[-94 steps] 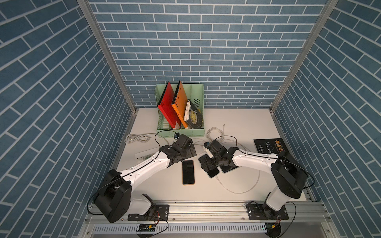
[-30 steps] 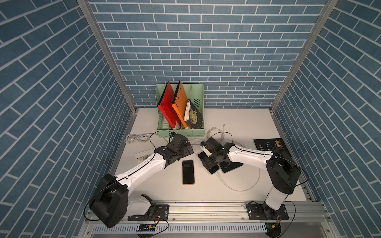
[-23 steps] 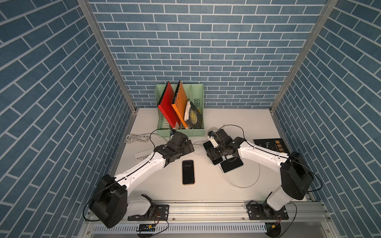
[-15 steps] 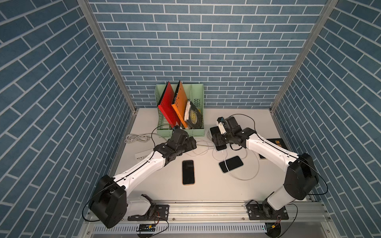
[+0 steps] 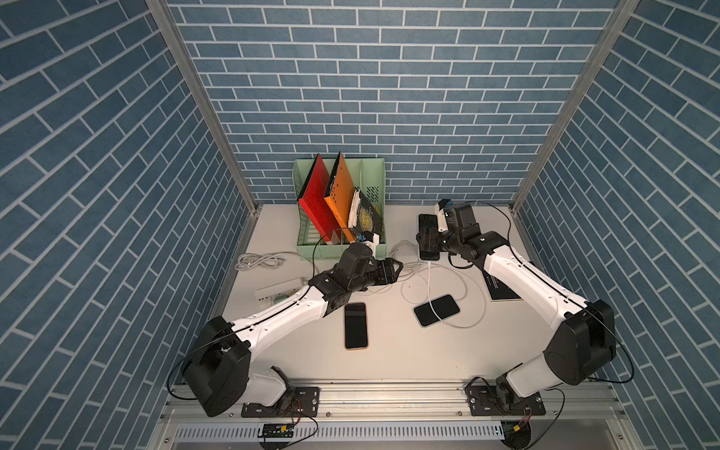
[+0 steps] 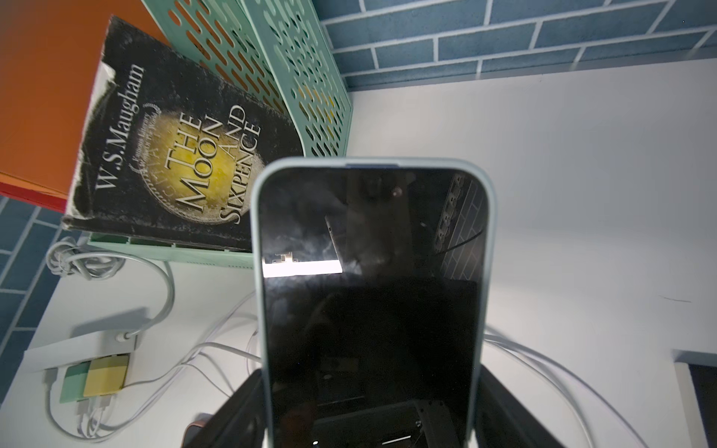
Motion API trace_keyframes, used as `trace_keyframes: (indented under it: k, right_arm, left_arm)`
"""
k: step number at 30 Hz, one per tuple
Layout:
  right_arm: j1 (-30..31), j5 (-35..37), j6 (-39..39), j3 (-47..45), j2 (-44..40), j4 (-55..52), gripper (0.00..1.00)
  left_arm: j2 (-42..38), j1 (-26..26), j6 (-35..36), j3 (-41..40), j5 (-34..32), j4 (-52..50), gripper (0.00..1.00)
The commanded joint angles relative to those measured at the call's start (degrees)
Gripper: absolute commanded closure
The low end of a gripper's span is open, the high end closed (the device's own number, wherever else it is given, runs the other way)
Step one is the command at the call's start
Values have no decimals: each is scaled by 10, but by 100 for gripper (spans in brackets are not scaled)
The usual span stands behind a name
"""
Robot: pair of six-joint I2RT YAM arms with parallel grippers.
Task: Unplug the charging cable from the phone
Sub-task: Pick up the phone at the center of the board, then remove the charging cable from the phone.
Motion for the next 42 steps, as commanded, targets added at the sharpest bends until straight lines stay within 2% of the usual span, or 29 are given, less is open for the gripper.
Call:
trace_keyframes:
  k: [1, 13, 22, 26, 42]
  right_arm:
    - [-2, -3, 34, 1, -32, 48, 71]
    - [-9, -10, 59, -18, -64, 68, 73]
    - [-13, -15, 63, -20, -78, 75, 74]
    - [-15, -16, 67, -22, -81, 76, 74]
    - [-24, -17, 85, -21, -86, 85, 78]
  left_arm:
    - [30, -19, 19, 28, 37, 60, 33]
    - [130, -58, 30, 98, 67, 96, 44]
    - [155, -60, 30, 115, 66, 94, 59]
    - [161, -60, 33, 122, 66, 92, 60]
    - [177, -60, 52, 137, 59, 74, 90]
